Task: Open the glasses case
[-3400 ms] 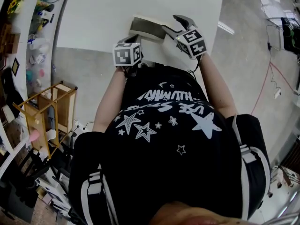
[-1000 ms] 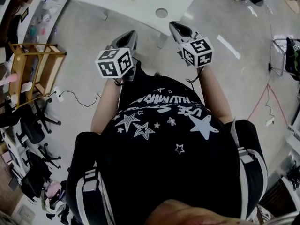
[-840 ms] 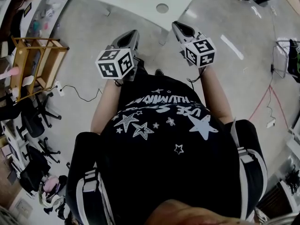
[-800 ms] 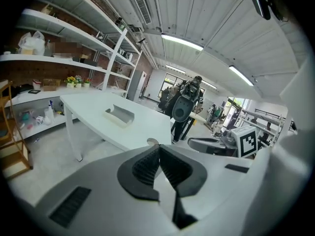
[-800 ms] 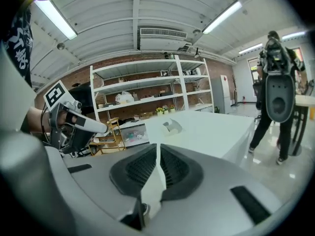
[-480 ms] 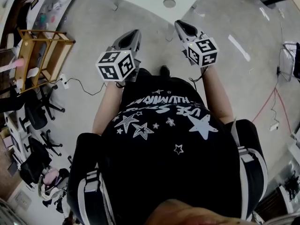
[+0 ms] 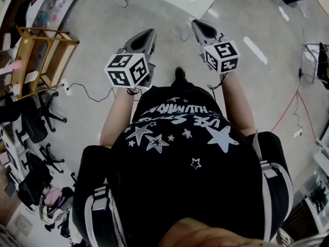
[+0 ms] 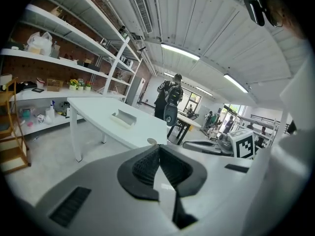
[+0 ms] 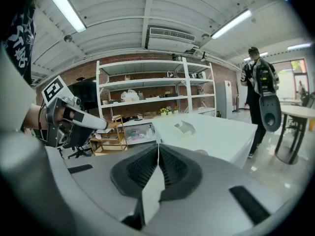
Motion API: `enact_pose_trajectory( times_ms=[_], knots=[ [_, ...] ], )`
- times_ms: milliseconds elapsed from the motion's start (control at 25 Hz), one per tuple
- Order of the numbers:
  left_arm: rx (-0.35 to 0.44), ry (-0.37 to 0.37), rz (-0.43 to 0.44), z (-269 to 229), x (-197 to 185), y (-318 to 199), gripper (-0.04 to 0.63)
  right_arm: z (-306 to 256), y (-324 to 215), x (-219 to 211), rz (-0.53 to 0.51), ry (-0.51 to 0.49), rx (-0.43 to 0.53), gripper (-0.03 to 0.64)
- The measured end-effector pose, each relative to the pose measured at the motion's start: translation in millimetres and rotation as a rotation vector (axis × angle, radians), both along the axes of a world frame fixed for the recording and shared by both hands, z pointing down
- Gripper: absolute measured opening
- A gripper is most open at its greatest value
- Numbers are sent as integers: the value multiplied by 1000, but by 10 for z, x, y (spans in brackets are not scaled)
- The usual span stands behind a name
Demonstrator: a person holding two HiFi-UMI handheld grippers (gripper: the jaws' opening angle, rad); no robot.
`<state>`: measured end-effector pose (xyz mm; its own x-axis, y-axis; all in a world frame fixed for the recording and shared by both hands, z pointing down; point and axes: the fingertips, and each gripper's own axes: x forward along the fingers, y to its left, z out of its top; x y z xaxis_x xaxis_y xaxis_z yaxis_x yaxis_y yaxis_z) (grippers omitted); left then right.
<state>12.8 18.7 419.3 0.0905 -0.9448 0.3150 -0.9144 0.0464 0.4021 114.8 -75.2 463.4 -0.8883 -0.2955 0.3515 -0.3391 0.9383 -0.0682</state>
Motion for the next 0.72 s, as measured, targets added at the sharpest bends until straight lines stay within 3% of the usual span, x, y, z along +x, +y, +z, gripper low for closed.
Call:
enact_pose_trajectory(
  times_ms=[720],
  knots=[
    [28, 42, 52, 18, 107, 1280, 12, 26, 1384, 209, 61, 59, 4, 9]
  ],
)
